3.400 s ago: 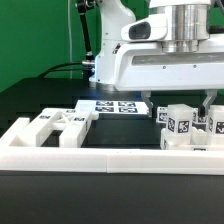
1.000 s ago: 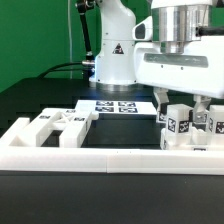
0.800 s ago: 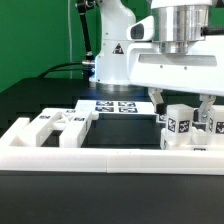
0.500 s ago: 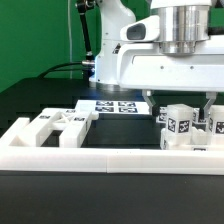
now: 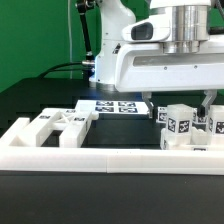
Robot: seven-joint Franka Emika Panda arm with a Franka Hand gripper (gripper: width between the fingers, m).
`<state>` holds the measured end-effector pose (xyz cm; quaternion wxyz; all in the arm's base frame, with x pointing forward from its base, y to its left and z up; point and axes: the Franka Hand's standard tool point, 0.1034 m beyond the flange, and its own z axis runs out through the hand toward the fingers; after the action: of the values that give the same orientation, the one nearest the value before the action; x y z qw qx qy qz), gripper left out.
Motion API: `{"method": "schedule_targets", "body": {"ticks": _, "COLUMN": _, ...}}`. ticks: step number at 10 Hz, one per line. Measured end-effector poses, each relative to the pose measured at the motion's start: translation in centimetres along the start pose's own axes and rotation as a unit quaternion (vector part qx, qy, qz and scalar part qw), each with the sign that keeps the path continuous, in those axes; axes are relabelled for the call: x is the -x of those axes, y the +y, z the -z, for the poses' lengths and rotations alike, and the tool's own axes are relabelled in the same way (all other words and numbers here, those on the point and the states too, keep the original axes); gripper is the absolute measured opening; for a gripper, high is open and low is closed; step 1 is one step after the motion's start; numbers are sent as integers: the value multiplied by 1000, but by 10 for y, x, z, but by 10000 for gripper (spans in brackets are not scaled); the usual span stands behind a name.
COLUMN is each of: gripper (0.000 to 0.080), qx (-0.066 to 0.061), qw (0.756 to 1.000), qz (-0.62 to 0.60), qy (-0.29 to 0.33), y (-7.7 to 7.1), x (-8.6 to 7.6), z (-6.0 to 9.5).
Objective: Assemble chair
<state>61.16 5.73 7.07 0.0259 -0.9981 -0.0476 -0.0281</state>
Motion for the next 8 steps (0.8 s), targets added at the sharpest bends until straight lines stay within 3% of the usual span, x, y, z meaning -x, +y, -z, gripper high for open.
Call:
{"method": "schedule_targets", "body": {"ticks": 2, "gripper": 648, "qx": 11, "qw": 998, "qz": 65, "qy": -3, "y": 0, "x": 0, "z": 0}}
{"method": "schedule_targets", "body": {"ticks": 4, "gripper": 622, "qx": 12, "qw": 997, "qz": 75, "qy": -3, "y": 1, "x": 0, "z": 0}}
{"method": "schedule_targets", "body": {"ticks": 6, "gripper": 284, "qx": 12, "qw": 997, "qz": 75, "qy": -3, "y": 1, "x": 0, "z": 0}}
{"method": "schedule_targets", "body": {"ticks": 8, "gripper": 288, "qx": 12, "qw": 998, "qz": 57, "qy": -3, "y": 1, "x": 0, "z": 0}}
